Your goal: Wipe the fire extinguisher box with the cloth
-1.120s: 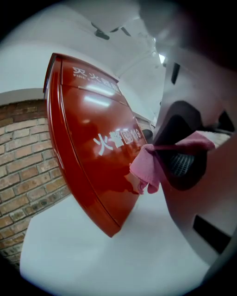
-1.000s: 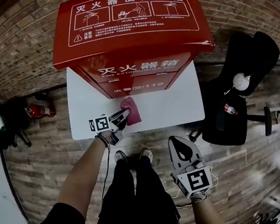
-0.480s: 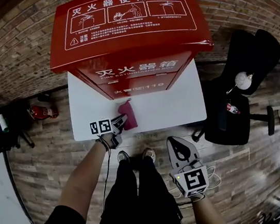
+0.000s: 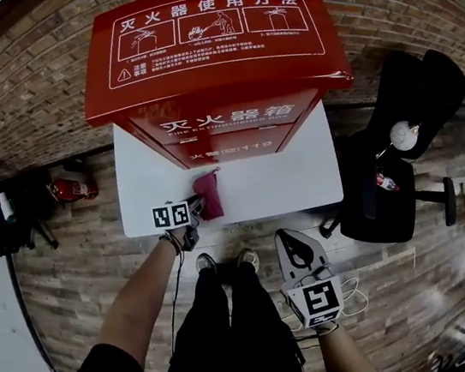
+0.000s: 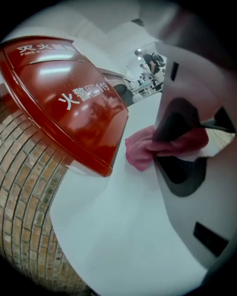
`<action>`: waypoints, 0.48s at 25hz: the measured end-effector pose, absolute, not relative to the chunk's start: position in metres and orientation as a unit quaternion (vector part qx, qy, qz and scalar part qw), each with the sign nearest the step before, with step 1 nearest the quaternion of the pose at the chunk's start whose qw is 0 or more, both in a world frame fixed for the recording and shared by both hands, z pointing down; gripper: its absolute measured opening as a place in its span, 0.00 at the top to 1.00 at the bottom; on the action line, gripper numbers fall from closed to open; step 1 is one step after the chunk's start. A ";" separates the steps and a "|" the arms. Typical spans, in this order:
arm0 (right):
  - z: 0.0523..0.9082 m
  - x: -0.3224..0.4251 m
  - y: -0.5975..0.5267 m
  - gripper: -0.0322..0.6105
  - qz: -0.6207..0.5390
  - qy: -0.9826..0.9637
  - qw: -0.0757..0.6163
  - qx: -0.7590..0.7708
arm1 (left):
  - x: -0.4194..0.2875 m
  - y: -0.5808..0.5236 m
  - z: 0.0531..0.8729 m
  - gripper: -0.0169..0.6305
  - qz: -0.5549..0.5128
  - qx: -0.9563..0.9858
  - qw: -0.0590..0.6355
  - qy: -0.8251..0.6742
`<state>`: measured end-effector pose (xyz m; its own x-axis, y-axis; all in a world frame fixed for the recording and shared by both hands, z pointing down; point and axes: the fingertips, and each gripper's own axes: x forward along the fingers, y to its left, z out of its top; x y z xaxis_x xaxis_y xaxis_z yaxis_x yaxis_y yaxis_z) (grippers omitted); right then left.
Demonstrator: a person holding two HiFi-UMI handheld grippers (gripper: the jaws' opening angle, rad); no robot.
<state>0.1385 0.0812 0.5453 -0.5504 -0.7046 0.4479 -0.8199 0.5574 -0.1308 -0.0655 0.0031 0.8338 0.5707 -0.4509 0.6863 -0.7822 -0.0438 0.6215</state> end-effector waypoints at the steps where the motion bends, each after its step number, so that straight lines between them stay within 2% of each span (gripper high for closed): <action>1: 0.547 0.138 0.082 0.92 0.165 -0.865 0.176 0.440 | -0.066 0.003 0.834 0.79 0.164 0.708 0.528 -0.440; 6: 0.551 0.137 0.082 0.92 0.168 -0.864 0.180 0.440 | -0.072 0.003 0.830 0.67 0.188 0.720 0.487 -0.458; 12: 0.550 0.138 0.084 0.92 0.164 -0.864 0.179 0.442 | -0.088 0.011 0.794 0.65 0.180 0.753 0.416 -0.477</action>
<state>0.1376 0.0839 0.5498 -0.5454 -0.7043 0.4545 -0.8218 0.5560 -0.1246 -0.0875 0.0115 0.7942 0.4807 -0.5688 0.6674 -0.8678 -0.1997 0.4549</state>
